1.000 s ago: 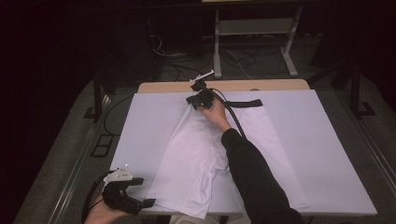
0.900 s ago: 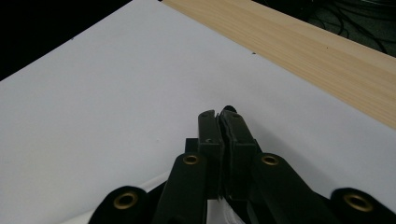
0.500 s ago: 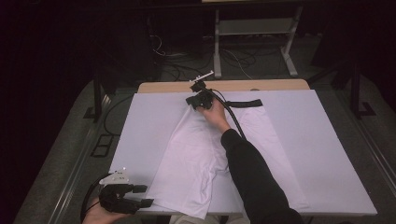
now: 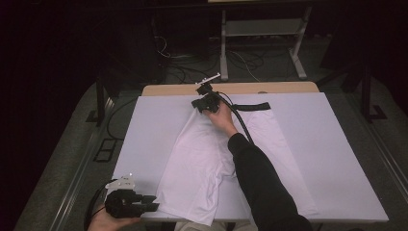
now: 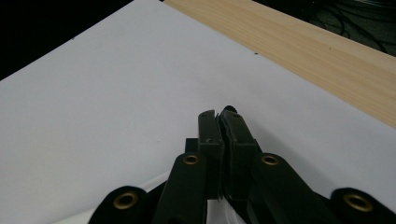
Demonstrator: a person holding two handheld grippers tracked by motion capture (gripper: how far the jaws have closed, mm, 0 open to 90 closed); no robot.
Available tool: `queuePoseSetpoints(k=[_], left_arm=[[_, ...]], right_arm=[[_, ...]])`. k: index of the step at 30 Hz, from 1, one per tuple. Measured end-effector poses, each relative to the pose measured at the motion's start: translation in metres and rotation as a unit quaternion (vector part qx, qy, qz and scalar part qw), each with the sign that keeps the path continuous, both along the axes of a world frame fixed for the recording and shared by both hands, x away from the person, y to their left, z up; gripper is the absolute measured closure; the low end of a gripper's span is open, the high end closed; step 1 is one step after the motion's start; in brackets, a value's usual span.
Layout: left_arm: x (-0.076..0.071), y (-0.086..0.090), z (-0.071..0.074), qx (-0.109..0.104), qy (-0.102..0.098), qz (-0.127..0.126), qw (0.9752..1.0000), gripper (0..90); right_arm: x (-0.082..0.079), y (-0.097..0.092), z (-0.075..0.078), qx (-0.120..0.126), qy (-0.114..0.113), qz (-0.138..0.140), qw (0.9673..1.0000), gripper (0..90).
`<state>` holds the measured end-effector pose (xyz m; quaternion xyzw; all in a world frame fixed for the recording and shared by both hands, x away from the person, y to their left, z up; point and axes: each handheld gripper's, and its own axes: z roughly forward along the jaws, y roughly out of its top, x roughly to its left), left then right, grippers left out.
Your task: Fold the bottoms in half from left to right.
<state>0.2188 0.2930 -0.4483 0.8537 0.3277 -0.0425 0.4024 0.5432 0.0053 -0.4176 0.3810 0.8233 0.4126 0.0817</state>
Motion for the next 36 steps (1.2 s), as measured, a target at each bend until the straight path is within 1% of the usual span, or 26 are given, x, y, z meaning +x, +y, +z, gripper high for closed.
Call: queuePoseSetpoints(k=[1, 3, 5, 6, 9, 12, 15, 16, 17, 20, 21, 22, 25, 32, 36], left_arm=[[0.001, -0.001, -0.001, -0.003, 0.002, -0.002, 1.0, 67.0], [0.003, -0.003, -0.002, -0.007, 0.004, -0.007, 0.9999, 70.9], [0.004, -0.004, -0.003, -0.007, 0.005, -0.01, 0.9999, 74.4], [0.005, -0.006, -0.002, -0.005, 0.007, -0.014, 0.9999, 77.3], [0.006, -0.008, -0.002, 0.001, 0.006, -0.018, 0.9998, 83.3], [0.007, -0.01, -0.002, 0.002, 0.008, -0.023, 0.9997, 85.4], [0.007, -0.012, 0.001, 0.001, 0.001, -0.028, 0.9996, 86.6], [0.007, -0.013, 0.004, 0.0, -0.004, -0.031, 0.9995, 86.7], [0.007, -0.013, 0.004, 0.0, -0.004, -0.031, 0.9995, 86.7], [0.006, -0.017, 0.01, -0.004, -0.015, -0.037, 0.9992, 86.8], [0.006, -0.019, 0.015, -0.007, -0.024, -0.04, 0.9989, 86.8], [0.006, -0.019, 0.015, -0.007, -0.024, -0.04, 0.9989, 86.8], [0.006, -0.024, 0.02, -0.011, -0.034, -0.046, 0.9983, 86.8], [0.008, -0.039, 0.032, -0.022, -0.059, -0.064, 0.996, 86.8], [0.009, -0.048, 0.037, -0.026, -0.065, -0.076, 0.9946, 86.9]], right_arm=[[0.0, 0.0, 0.0, 0.0, 0.0, 0.0, 1.0, 85.3], [0.0, 0.0, 0.0, 0.001, 0.0, -0.001, 1.0, 85.3], [0.0, -0.001, 0.0, 0.003, 0.001, -0.001, 1.0, 85.3], [0.0, -0.001, 0.0, 0.002, 0.001, -0.001, 1.0, 85.3], [-0.001, -0.001, 0.0, 0.003, 0.001, 0.0, 1.0, 85.3], [-0.001, -0.001, 0.0, 0.004, 0.001, 0.001, 1.0, 85.3], [-0.001, -0.003, 0.001, 0.007, 0.002, 0.001, 1.0, 85.3], [-0.001, -0.004, 0.002, 0.01, 0.002, 0.0, 0.9999, 85.3], [-0.001, -0.004, 0.002, 0.01, 0.002, 0.0, 0.9999, 85.3], [-0.001, -0.006, 0.003, 0.012, 0.001, 0.001, 0.9999, 85.4], [-0.001, -0.008, 0.004, 0.016, 0.002, -0.001, 0.9999, 85.3], [-0.001, -0.008, 0.004, 0.016, 0.002, -0.001, 0.9999, 85.3], [-0.001, -0.011, 0.006, 0.016, 0.001, 0.0, 0.9999, 85.3], [-0.002, -0.016, 0.011, 0.019, -0.001, -0.001, 0.9998, 85.3], [-0.003, -0.02, 0.014, 0.019, -0.002, -0.001, 0.9998, 85.3]])
